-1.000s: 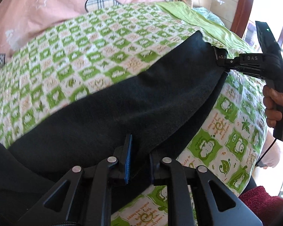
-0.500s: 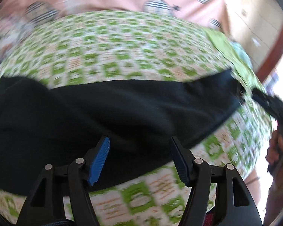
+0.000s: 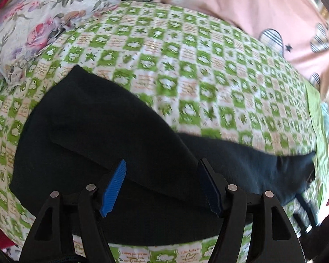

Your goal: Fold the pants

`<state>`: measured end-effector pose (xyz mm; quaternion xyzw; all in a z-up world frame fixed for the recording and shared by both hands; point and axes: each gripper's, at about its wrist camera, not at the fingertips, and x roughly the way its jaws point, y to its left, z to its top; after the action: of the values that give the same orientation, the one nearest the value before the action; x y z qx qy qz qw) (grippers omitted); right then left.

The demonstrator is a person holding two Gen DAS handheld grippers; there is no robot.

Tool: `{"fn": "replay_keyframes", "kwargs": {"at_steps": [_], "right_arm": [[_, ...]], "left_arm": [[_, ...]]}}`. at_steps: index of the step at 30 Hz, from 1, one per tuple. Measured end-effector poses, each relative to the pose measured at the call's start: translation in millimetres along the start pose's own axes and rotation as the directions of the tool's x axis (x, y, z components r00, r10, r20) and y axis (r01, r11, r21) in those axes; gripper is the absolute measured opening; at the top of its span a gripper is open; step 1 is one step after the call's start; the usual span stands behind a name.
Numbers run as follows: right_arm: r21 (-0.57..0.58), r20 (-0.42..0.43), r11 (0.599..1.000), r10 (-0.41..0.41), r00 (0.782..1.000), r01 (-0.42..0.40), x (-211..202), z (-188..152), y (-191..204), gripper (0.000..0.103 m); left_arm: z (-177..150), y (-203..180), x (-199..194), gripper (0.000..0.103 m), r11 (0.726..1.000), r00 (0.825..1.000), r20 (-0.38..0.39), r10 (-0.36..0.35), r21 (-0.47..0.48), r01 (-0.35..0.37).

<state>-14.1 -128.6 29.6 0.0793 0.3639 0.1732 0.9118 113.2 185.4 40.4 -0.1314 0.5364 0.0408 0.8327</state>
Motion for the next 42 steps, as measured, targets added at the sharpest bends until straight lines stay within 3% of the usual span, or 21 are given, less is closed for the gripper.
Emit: {"fn": "replay_keyframes", "kwargs": {"at_steps": [4,10,17,21,22,24,25,26,27,29,33,37,42], "right_arm": [[-0.113,-0.064,0.990,0.078,0.995,-0.085,32,7,35,0.057],[-0.240,-0.156,0.958,0.124,0.980,-0.160,78,17,75,0.057],[-0.282,-0.245,0.939,0.128,0.961,-0.197,120,26,87,0.057],[-0.268,-0.267,0.940,0.138,0.954,-0.211,131,26,88,0.056],[-0.266,-0.274,0.940,0.141,0.951,-0.215,132,25,89,0.053],[-0.265,-0.291,0.938,0.143,0.946,-0.223,136,24,90,0.036],[-0.270,-0.291,0.938,0.134,0.947,-0.216,136,23,90,0.029],[-0.272,-0.292,0.940,0.126,0.948,-0.208,136,23,89,0.015],[-0.263,-0.293,0.941,0.132,0.947,-0.213,136,24,87,0.006],[-0.231,-0.285,0.942,0.174,0.942,-0.244,130,26,83,0.006],[-0.273,-0.260,0.926,0.189,0.947,-0.260,112,25,95,0.006],[-0.357,-0.255,0.892,0.192,0.948,-0.277,95,19,112,0.006],[-0.428,-0.269,0.868,0.146,0.952,-0.254,93,7,125,0.006]], "left_arm": [[33,5,12,0.071,0.998,0.996,-0.067,0.065,-0.021,-0.066],[60,6,55,0.071,0.987,0.965,-0.217,0.148,-0.022,-0.156],[79,5,64,0.072,0.991,0.961,-0.246,0.124,-0.024,-0.134],[82,0,75,0.069,0.984,0.951,-0.252,0.179,0.024,-0.179],[79,0,78,0.060,0.981,0.949,-0.247,0.195,0.046,-0.189],[74,-1,75,0.037,0.983,0.958,-0.220,0.183,0.070,-0.171],[71,0,72,0.016,0.985,0.965,-0.204,0.167,0.074,-0.155],[69,2,66,0.011,0.987,0.970,-0.187,0.157,0.069,-0.147],[65,6,57,0.010,0.990,0.978,-0.156,0.136,0.056,-0.129],[54,15,37,0.005,0.993,0.987,-0.107,0.117,0.037,-0.113],[27,36,-7,0.004,0.999,1.000,0.016,0.019,-0.039,-0.019],[-18,59,-46,0.004,0.987,0.989,0.132,-0.066,-0.138,0.084],[-72,96,-56,0.004,0.942,0.968,0.181,-0.175,-0.255,0.219]]}}
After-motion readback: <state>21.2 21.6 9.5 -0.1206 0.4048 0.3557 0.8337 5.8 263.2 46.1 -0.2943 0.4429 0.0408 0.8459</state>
